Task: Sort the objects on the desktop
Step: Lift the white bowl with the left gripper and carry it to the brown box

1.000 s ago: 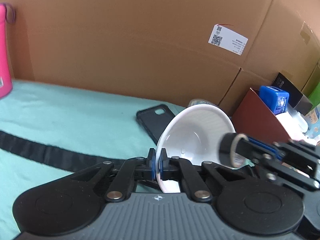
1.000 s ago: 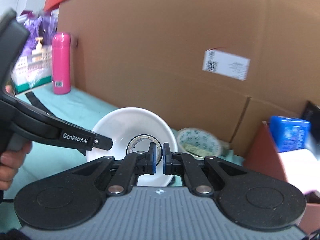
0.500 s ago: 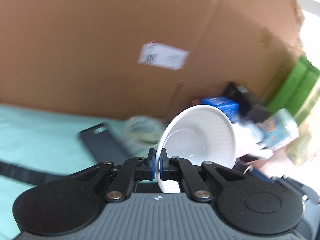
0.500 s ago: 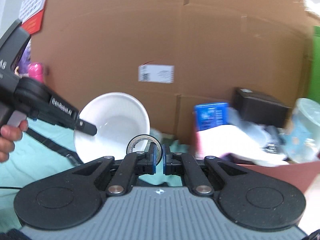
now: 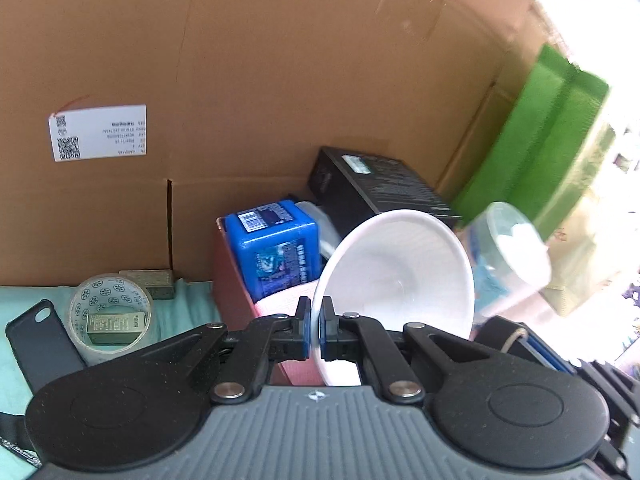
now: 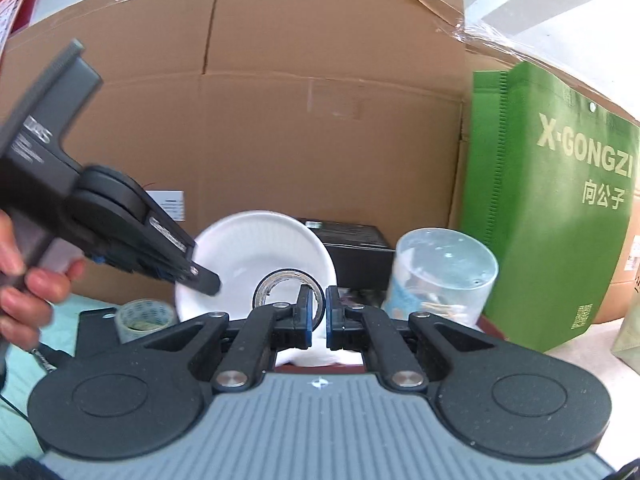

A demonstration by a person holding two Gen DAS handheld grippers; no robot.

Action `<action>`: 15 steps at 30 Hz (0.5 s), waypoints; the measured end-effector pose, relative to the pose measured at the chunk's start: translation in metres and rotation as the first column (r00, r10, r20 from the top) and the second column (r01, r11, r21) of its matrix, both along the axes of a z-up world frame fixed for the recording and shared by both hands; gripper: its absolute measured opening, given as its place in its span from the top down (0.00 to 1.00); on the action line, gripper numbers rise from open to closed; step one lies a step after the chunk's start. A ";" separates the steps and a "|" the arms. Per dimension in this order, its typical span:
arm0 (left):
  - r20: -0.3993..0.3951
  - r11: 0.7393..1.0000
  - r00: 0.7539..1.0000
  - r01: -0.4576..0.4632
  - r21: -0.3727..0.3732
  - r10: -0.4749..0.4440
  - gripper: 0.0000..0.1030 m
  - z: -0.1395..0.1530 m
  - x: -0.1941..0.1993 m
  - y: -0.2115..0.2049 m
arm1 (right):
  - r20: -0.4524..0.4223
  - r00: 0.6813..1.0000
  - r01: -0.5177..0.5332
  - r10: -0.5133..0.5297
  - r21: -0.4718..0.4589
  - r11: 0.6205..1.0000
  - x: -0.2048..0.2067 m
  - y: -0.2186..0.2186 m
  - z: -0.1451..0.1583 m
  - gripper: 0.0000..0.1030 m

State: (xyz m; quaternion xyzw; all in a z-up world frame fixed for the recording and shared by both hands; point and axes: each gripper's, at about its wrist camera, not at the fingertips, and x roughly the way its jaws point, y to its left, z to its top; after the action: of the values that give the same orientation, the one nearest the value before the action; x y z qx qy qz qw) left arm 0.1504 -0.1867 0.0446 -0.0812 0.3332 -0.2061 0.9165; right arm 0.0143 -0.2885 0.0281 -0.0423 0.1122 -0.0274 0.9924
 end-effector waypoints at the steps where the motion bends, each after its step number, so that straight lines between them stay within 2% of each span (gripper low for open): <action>1: -0.001 1.000 1.000 -0.010 0.013 0.010 0.98 -0.003 0.003 -0.001 | -0.006 1.000 -0.007 0.007 -0.001 1.000 0.002 -0.001 0.000 0.97; 8: -0.027 1.000 0.999 -0.017 0.023 0.018 0.93 -0.014 0.014 0.003 | -0.096 0.990 -0.102 0.101 -0.004 0.995 0.053 0.008 -0.014 0.97; 15: -0.018 0.999 1.000 0.014 0.043 -0.013 0.90 -0.019 0.023 -0.005 | -0.170 0.983 -0.088 0.066 -0.122 0.989 0.090 0.028 -0.031 0.97</action>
State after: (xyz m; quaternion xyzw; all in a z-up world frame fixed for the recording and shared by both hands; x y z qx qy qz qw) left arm 0.1737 -0.1918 0.0255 -0.0613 0.3462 -0.2043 0.9136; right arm 0.1047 -0.2606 -0.0024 -0.1130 0.1904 0.0076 0.9752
